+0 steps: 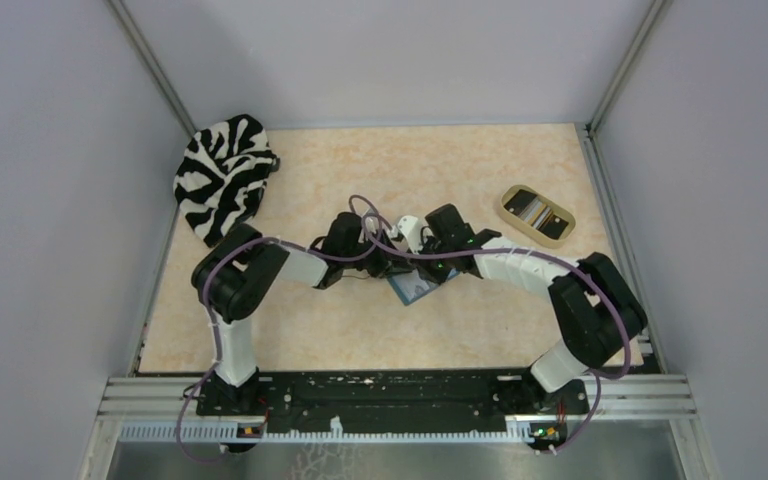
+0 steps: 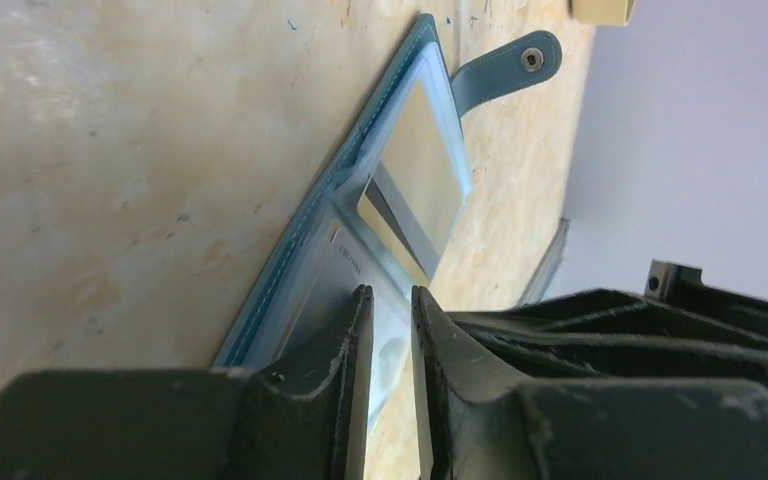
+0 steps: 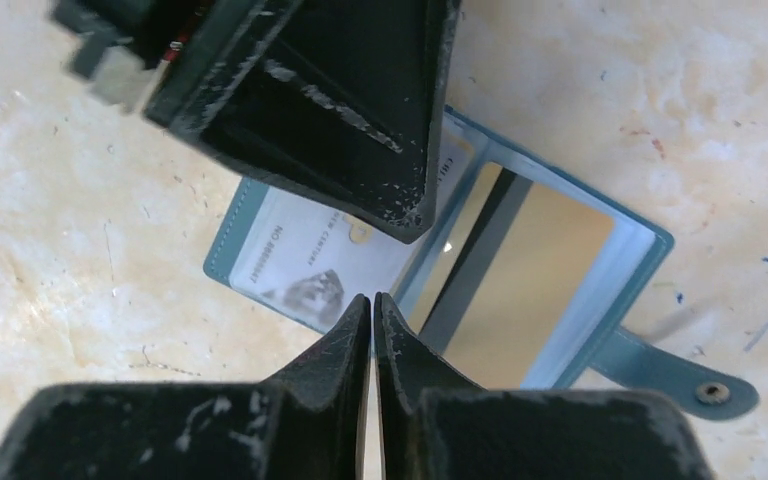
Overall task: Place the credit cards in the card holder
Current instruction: Insert the credit card into the card holder.
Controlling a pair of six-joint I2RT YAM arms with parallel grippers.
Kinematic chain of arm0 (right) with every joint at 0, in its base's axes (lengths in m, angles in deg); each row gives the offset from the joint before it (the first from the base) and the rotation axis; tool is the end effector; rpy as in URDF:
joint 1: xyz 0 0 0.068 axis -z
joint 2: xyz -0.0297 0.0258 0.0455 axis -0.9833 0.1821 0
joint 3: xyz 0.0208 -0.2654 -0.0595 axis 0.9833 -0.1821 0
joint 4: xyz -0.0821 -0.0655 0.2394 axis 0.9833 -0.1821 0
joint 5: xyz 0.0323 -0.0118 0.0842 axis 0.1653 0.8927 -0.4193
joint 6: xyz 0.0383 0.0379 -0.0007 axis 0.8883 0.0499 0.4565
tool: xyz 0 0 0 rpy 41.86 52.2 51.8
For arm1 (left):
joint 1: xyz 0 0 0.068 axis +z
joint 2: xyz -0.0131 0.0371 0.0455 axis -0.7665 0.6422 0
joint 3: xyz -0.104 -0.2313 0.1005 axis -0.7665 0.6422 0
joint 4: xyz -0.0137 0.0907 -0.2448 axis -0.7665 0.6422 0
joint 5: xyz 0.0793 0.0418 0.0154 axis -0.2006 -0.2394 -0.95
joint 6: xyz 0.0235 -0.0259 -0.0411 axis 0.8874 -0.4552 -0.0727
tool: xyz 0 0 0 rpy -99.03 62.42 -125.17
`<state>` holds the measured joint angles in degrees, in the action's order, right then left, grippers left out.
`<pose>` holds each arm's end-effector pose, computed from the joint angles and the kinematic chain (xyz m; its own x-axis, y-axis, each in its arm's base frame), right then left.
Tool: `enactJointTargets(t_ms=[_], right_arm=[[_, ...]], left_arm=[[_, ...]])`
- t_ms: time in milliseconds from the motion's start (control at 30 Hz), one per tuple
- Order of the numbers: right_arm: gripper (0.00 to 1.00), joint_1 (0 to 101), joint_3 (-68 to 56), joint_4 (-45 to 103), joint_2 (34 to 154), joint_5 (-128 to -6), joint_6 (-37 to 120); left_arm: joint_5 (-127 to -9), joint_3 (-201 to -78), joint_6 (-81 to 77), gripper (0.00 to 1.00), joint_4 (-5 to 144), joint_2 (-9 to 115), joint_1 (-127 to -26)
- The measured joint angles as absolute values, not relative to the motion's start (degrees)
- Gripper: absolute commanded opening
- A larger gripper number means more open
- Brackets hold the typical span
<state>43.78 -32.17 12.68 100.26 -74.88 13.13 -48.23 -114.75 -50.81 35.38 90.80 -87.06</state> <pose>0.2384 0.1829 0.1859 -0.3654 -0.6966 -0.6174 -0.8801 0.4745 -0.0145 0.2855 -0.2366 0.1050 -0.9420 -0.2480 -0.2260 0.0817 0.4836 -0.8715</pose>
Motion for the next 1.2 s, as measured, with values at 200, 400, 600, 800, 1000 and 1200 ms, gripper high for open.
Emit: enactJointTargets(t_ms=[200, 400, 600, 800, 1000, 1200], right_arm=[[0.02, 43.78, -29.88, 12.61, 104.68, -74.67, 16.48], [0.02, 43.78, -29.68, 13.14, 105.59, -72.79, 18.51], [0.02, 43.78, -29.68, 13.62, 106.42, -71.76, 19.39], [0.02, 43.78, -29.11, 14.08, 107.15, -68.68, 19.8], [0.03, 43.76, -29.09, 14.62, 107.21, -64.72, 19.82], [0.21, 43.81, -28.98, 13.84, 106.56, -67.74, 19.17]], left_arm=[[-54.74, -111.34, -43.4, 0.25, 42.35, 81.36, -87.06], [-56.19, -108.85, -40.75, 0.19, 42.53, 79.76, -86.99], [-52.6, -108.54, -42.54, 0.17, 36.76, 84.18, -86.9], [-52.14, -108.54, -42.89, 0.17, 36.01, 84.64, -86.9], [-52.34, -108.54, -42.87, 0.16, 35.86, 84.79, -86.9], [-53.28, -108.04, -42.0, 0.2, 35.95, 83.94, -86.9]])
